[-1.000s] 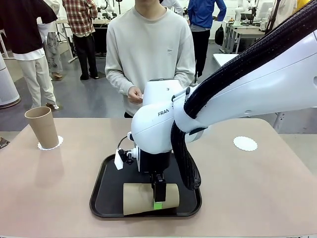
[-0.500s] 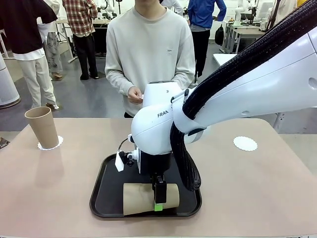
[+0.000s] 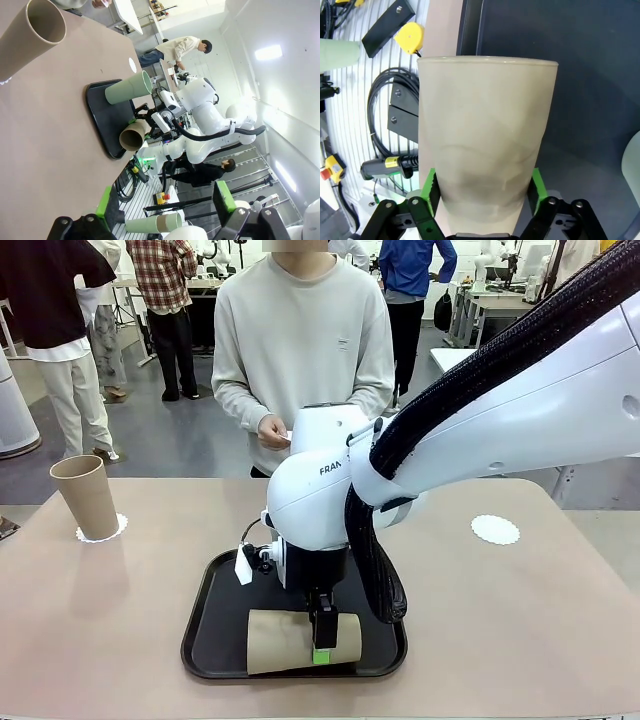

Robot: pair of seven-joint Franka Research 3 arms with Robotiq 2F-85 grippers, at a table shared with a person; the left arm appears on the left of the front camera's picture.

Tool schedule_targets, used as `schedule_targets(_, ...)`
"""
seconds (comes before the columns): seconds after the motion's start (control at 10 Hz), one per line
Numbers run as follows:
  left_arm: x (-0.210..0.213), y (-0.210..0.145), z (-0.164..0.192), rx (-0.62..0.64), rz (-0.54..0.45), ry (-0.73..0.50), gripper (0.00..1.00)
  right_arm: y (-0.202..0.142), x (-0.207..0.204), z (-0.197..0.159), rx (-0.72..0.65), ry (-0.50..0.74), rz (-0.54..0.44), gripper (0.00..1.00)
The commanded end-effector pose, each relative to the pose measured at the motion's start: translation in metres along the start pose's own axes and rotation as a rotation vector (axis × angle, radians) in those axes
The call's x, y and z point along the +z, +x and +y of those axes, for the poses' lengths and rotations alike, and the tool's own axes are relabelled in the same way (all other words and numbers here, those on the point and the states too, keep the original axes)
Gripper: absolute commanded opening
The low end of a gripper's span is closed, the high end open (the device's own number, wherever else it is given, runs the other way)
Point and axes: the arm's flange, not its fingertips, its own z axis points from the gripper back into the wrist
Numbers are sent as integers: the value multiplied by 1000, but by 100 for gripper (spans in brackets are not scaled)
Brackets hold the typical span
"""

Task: Place coasters on the table and set cups on them.
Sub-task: Take one Reusable plastic cup from the Flat Tray and place it on a coaster set by the human.

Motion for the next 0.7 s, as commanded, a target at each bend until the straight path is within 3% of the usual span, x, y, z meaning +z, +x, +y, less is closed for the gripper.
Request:
schedule_targets(0.0,1,-1,-2,-5,-3,-7,100,4,-1,-2,-8,-5,18,41)
schedule_targets(0.1,1,-1,-2,-5,-3,-7,100,4,-1,-2,-7,-11,15,0)
schedule_targets(0.2,1,-1,-2,-5,-3,-7,100,4,-1,-1,-5,-14,15,24)
schedule_targets(0.3,1,-1,-2,-5,-3,-7,100,4,-1,0,-4,-18,12,0)
schedule_targets(0.4,1,-1,-2,-5,-3,-7,100,4,-1,0,-4,-21,11,22)
schedule_targets(0.5,1,-1,-2,-5,-3,-7,100,4,-1,1,-5,-23,11,0)
schedule_targets(0.6,1,-1,-2,-5,-3,-7,100,4,1,3,-10,-31,11,0)
